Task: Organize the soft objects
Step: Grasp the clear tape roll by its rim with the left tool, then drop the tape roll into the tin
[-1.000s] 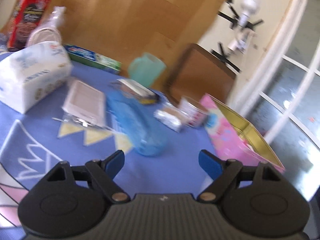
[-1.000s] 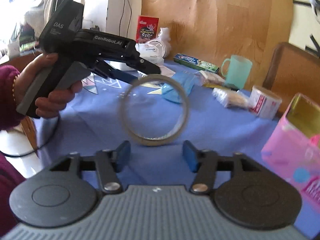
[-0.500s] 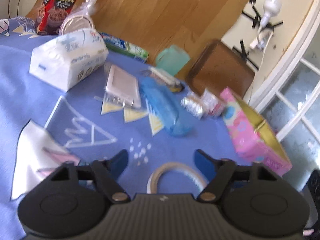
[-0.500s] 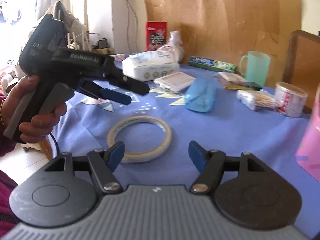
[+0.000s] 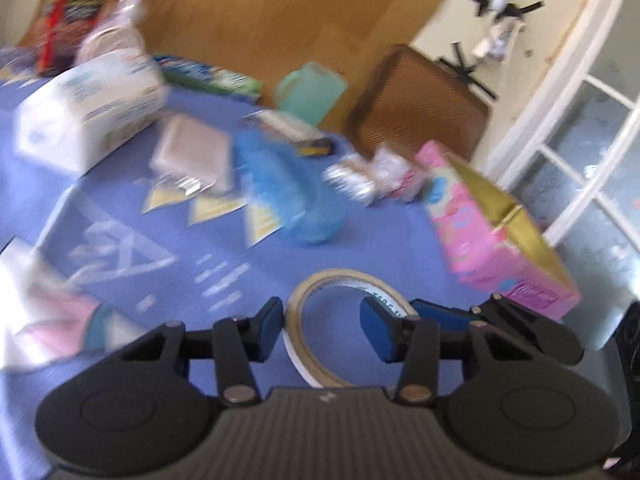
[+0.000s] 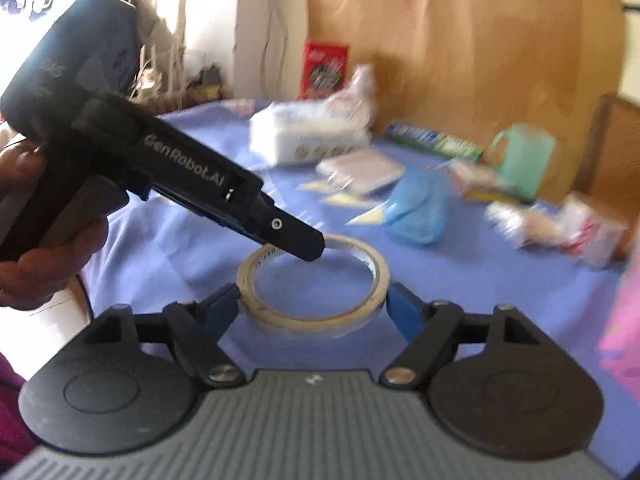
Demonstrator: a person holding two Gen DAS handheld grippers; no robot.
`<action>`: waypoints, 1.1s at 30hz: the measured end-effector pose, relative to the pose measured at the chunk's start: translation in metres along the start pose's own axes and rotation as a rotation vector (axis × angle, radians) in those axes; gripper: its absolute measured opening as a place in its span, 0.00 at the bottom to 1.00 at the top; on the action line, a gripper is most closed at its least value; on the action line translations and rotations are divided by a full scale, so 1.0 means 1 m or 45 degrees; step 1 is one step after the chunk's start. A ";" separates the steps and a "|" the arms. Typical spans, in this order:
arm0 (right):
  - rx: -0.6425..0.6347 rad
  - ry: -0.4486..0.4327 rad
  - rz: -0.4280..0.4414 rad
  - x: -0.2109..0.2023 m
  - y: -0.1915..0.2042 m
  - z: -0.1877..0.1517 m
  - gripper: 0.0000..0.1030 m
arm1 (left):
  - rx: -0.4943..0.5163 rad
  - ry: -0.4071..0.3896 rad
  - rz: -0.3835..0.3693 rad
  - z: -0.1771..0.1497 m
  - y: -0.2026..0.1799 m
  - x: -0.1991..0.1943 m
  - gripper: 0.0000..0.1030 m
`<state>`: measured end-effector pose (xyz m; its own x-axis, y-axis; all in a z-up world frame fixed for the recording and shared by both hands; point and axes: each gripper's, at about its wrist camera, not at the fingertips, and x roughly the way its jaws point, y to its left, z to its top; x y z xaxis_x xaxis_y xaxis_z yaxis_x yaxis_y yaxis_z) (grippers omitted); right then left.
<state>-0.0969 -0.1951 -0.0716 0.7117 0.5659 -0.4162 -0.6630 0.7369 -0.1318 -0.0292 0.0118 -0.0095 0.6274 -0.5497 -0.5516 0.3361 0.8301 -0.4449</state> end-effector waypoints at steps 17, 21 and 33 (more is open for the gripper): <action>0.235 -0.193 -0.902 -0.121 -0.149 -0.034 0.80 | 0.495 0.003 -0.370 0.059 -0.240 0.154 0.49; 0.328 -0.092 -1.154 -0.116 -0.193 -0.056 0.96 | 0.493 0.002 -0.324 0.044 -0.242 0.164 0.49; 0.418 -0.260 -1.089 -0.118 -0.172 -0.054 0.94 | 0.384 -0.121 -0.184 0.031 -0.134 0.084 0.55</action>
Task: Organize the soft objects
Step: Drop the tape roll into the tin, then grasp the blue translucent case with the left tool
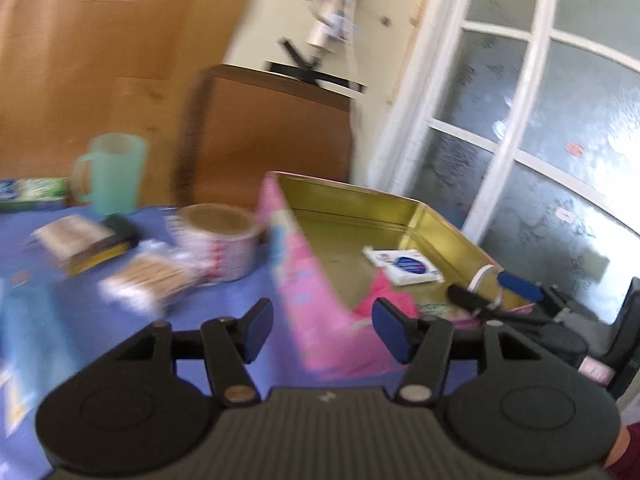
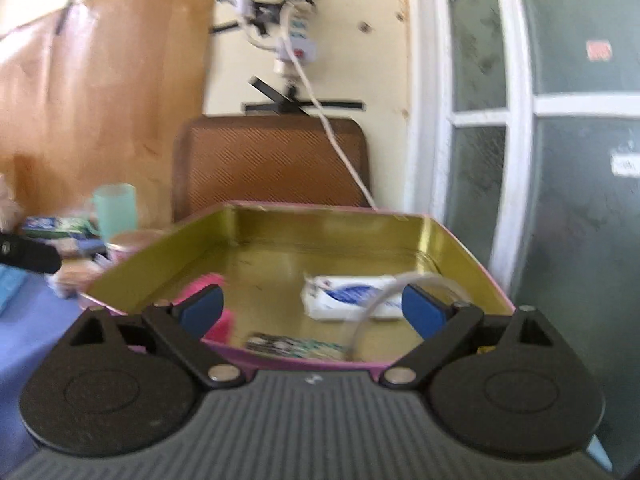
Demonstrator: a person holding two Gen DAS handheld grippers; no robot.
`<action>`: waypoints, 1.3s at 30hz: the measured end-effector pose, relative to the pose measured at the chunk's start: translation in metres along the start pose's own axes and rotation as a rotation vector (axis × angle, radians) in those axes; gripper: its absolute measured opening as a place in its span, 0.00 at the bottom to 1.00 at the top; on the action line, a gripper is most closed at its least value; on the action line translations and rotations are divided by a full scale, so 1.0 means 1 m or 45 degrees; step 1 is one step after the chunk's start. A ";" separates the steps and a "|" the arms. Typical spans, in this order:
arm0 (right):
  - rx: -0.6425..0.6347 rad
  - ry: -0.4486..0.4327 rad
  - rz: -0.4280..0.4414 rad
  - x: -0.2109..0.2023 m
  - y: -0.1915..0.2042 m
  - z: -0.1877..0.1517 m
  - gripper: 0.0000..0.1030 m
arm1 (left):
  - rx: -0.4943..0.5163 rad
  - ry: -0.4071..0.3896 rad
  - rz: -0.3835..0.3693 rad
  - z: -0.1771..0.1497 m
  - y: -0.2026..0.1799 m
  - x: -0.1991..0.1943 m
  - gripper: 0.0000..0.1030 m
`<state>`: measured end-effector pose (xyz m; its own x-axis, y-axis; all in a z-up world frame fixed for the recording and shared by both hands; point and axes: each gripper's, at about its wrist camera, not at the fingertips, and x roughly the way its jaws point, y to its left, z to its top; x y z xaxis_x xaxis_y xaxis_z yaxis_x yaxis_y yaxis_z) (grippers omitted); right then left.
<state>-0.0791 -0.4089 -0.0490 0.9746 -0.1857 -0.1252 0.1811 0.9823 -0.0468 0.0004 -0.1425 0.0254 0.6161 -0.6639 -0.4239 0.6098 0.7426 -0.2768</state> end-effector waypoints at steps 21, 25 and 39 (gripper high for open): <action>-0.081 0.136 0.572 0.006 0.167 0.004 0.69 | -0.271 -0.106 0.383 -0.048 0.141 -0.092 0.59; -0.092 0.215 0.639 0.015 0.190 -0.005 0.68 | -0.329 -0.166 0.348 -0.052 0.148 -0.099 0.67; -0.171 0.331 0.782 0.039 0.243 0.000 0.69 | -0.562 -0.275 0.357 -0.059 0.175 -0.111 0.68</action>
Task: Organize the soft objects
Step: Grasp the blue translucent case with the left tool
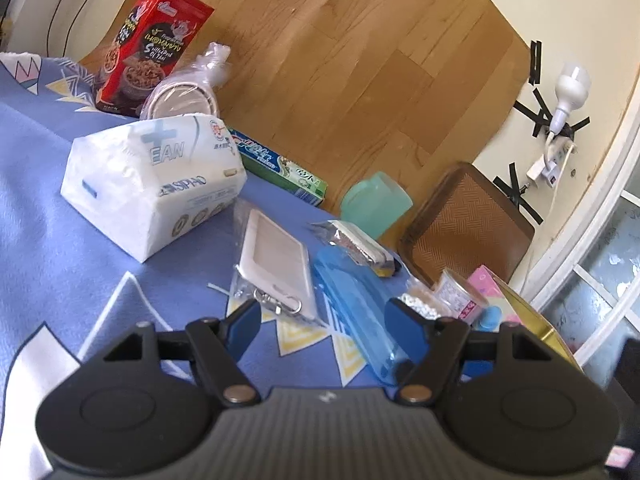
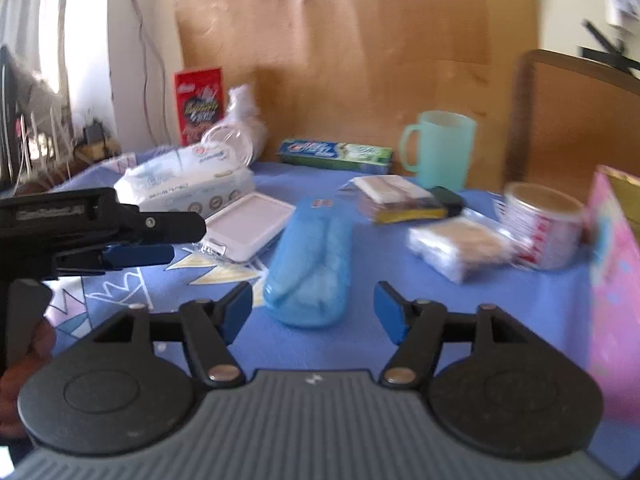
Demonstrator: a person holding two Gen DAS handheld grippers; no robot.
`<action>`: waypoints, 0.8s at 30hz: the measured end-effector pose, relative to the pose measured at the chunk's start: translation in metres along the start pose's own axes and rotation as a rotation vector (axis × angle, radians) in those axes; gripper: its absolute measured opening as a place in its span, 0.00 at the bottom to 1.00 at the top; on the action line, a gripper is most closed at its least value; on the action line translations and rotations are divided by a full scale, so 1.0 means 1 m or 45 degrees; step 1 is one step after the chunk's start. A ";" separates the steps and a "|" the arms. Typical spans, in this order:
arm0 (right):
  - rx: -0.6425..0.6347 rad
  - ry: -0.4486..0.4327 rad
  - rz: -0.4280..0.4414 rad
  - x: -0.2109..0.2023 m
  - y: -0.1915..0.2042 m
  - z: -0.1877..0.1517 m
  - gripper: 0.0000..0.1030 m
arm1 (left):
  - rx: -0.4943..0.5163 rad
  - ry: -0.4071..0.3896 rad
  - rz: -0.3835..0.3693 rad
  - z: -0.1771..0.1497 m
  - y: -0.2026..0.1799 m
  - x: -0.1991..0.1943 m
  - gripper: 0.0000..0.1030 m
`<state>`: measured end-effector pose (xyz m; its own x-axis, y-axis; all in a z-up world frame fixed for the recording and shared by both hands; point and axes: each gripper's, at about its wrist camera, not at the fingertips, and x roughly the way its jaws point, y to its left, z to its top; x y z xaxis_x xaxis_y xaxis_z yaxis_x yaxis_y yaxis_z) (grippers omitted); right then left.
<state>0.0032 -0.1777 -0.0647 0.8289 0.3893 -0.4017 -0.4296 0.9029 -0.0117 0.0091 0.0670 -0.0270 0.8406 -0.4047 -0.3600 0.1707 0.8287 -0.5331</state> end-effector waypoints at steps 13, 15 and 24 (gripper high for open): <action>0.078 0.118 0.040 -0.036 -0.006 -0.031 0.53 | 0.111 0.232 -0.095 -0.009 -0.028 0.018 0.69; 0.069 0.098 0.026 -0.052 -0.003 -0.043 0.53 | 0.042 0.330 -0.225 -0.018 -0.039 0.023 0.69; 0.029 -0.003 -0.042 -0.077 -0.005 -0.062 0.53 | 0.140 0.441 -0.218 -0.029 -0.100 0.049 0.55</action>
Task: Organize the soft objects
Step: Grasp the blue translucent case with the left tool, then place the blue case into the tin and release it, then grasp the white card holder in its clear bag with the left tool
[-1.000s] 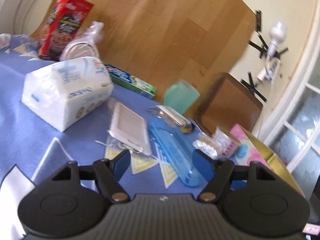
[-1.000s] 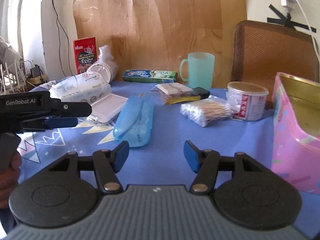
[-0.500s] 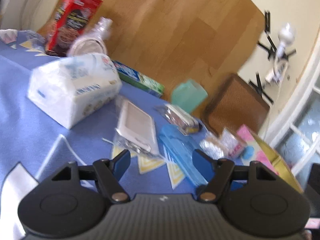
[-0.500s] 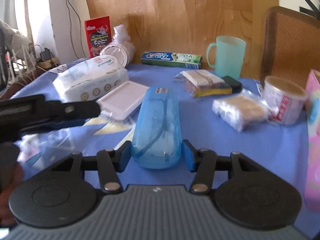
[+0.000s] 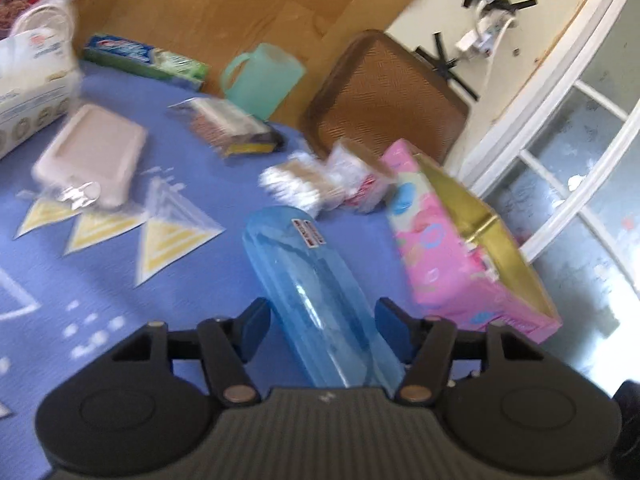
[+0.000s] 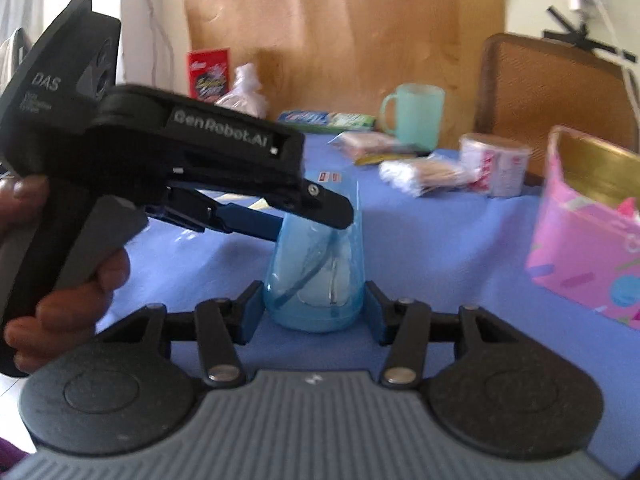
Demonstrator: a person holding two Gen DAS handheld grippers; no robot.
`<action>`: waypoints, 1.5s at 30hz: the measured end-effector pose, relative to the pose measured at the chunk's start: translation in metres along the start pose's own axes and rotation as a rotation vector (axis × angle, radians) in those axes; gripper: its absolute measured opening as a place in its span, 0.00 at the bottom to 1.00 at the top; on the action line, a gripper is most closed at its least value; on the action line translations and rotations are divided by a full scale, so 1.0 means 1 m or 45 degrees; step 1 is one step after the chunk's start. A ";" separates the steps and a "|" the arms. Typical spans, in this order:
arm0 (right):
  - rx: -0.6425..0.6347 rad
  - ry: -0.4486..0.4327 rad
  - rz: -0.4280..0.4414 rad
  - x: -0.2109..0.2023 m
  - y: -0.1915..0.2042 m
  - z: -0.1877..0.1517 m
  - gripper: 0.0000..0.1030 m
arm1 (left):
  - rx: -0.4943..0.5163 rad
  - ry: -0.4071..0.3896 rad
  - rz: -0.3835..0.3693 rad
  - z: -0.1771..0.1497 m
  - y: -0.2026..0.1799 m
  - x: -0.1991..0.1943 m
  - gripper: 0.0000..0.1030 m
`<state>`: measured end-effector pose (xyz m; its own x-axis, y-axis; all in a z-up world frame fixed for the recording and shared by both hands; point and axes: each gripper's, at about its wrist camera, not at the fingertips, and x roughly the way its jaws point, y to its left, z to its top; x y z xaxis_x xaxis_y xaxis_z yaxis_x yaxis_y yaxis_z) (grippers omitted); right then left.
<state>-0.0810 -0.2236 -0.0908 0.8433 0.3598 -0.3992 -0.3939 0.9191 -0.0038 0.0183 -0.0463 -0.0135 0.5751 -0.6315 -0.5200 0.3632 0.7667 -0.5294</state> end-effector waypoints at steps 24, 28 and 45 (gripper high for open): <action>0.357 -0.317 -0.505 -0.020 -0.138 0.025 0.61 | 0.509 -0.057 -0.158 0.035 -0.144 0.098 0.69; 0.307 -0.375 -0.516 -0.035 -0.116 0.015 0.61 | 0.463 -0.104 -0.142 0.027 -0.112 0.062 0.69; 0.276 -0.095 0.039 0.032 -0.046 0.060 1.00 | 0.028 -0.425 0.533 0.010 0.099 -0.084 0.71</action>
<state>-0.0141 -0.2444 -0.0485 0.8600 0.3917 -0.3269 -0.3390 0.9176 0.2076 0.0129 0.0841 -0.0157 0.8747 -0.2028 -0.4403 0.0659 0.9496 -0.3065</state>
